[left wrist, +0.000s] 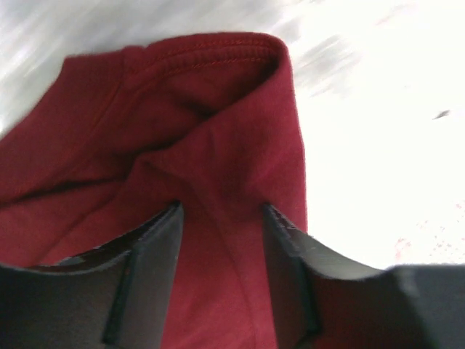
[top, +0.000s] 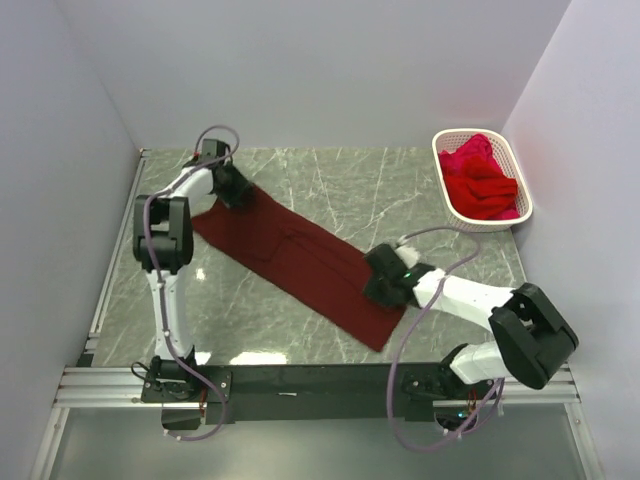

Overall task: Fold and stack the t-shirts
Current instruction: Fold the tshirt

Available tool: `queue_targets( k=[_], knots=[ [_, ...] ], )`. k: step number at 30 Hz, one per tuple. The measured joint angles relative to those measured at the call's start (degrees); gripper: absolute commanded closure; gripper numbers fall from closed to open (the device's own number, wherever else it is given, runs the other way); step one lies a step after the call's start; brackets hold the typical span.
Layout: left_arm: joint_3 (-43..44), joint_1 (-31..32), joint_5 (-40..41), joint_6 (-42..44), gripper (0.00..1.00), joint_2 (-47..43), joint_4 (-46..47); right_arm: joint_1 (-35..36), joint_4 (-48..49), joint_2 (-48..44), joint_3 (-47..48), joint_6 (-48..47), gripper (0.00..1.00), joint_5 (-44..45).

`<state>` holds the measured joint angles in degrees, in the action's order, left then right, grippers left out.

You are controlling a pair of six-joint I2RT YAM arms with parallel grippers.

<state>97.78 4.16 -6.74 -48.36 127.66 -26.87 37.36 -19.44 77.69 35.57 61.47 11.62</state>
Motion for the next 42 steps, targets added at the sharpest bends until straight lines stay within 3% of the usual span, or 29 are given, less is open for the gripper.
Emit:
queue_targets(
  k=[5, 9, 14, 18, 21, 25, 27, 30, 37, 42],
  knots=[
    [19.28, 2.21, -2.75, 7.91, 0.34, 11.61, -1.49, 17.11, 3.08, 3.76, 2.1, 5.46, 0.61, -2.43],
    [25.64, 4.15, -6.75, 13.14, 0.21, 15.43, 0.02, 25.09, 0.57, 8.31, 8.31, 5.18, 0.6, -2.14],
    [26.67, 5.42, -11.39, 15.1, 0.15, 15.58, 2.49, 24.09, -4.52, 4.2, 12.66, 0.17, 0.53, 2.67],
    [25.03, 5.7, -10.69, 12.79, 0.21, 12.57, 4.81, 16.41, -6.84, -3.26, 13.35, -4.46, 0.53, 4.17],
    [11.69, 6.01, -6.34, 6.45, 0.35, 0.94, 6.47, 8.15, -8.46, -6.64, 12.72, -7.06, 0.51, 4.44],
    [-16.35, 7.96, 0.07, -5.22, 0.39, -24.9, 11.19, 2.67, -11.56, -9.11, 9.62, -8.66, 0.49, 4.31],
    [-30.53, 11.21, 1.6, -11.21, 0.39, -39.5, 12.96, 1.36, -12.37, -10.19, 6.93, -8.87, 0.48, 3.48],
    [-43.82, 20.33, 3.67, -17.57, 0.39, -52.28, 12.92, -0.07, -12.98, -11.56, 2.19, -8.85, 0.48, 1.75],
    [-66.31, 45.05, 10.08, -35.74, 0.33, -62.62, 5.2, -0.48, -12.0, -9.77, -2.27, -8.79, 0.48, -1.11],
    [-69.92, 54.8, 13.66, -45.4, 0.3, -62.66, 3.43, 0.28, -8.94, -8.33, -4.13, -8.57, 0.49, -1.95]
  ],
)
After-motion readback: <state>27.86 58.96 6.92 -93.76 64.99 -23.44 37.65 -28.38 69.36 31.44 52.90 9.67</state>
